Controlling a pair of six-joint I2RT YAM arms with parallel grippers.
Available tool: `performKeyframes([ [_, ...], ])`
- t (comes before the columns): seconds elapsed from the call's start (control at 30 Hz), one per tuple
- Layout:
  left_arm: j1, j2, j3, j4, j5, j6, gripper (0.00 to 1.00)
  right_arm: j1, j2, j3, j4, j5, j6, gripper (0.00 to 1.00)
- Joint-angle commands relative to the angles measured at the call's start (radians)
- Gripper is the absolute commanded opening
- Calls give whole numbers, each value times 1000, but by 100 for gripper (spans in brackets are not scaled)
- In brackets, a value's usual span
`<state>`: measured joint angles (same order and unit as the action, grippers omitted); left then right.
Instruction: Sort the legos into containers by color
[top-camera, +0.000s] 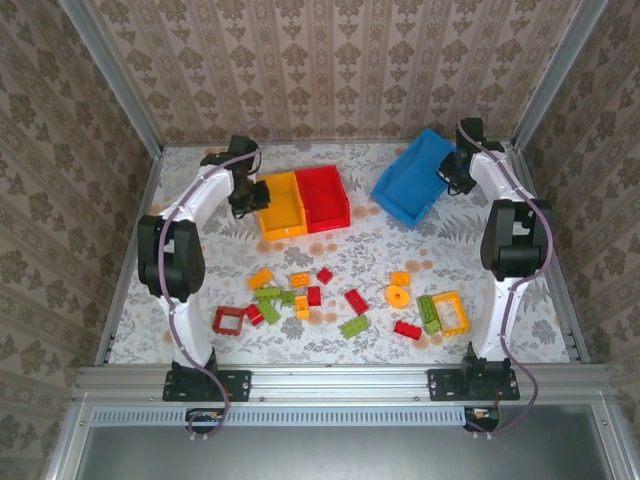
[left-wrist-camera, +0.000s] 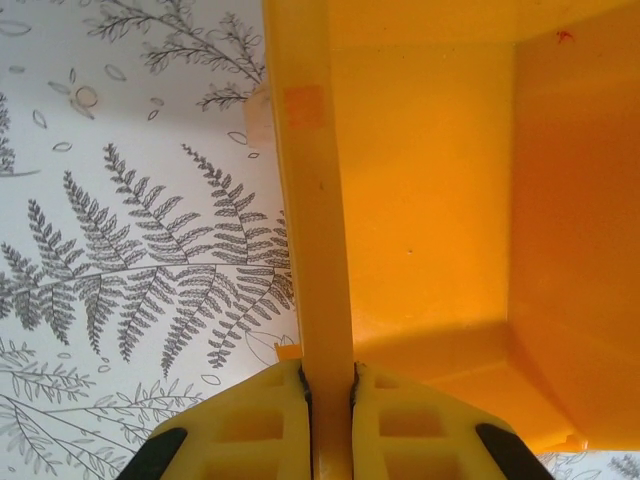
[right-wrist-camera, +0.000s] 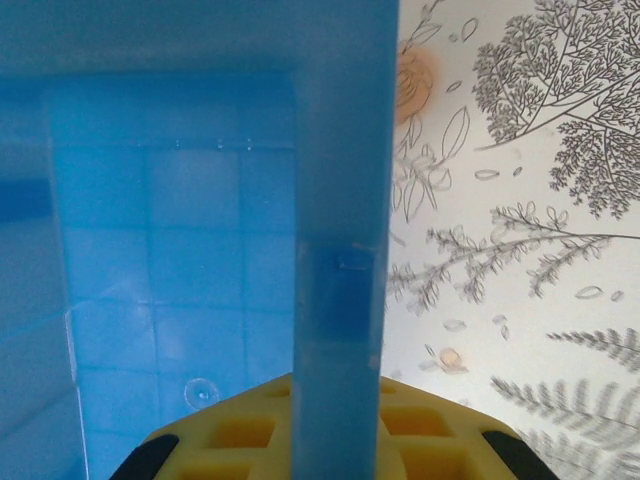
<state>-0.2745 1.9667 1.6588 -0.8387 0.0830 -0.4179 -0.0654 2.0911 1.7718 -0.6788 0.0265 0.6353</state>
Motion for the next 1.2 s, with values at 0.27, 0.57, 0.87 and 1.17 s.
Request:
performKeyframes([
  [0.27, -25, 32, 24, -33, 58, 156, 0, 103, -86, -30, -39, -154, -420, 0],
  [0.57, -67, 44, 25, -33, 33, 121, 0, 150, 5, 78, -112, -115, -425, 1],
  [0.87, -83, 9, 28, -43, -8, 78, 39, 150, -26, 75, -147, -78, -419, 45],
  [1.17, -152, -145, 5, -8, -52, 21, 62, 129, -339, -179, -60, 118, -243, 59],
])
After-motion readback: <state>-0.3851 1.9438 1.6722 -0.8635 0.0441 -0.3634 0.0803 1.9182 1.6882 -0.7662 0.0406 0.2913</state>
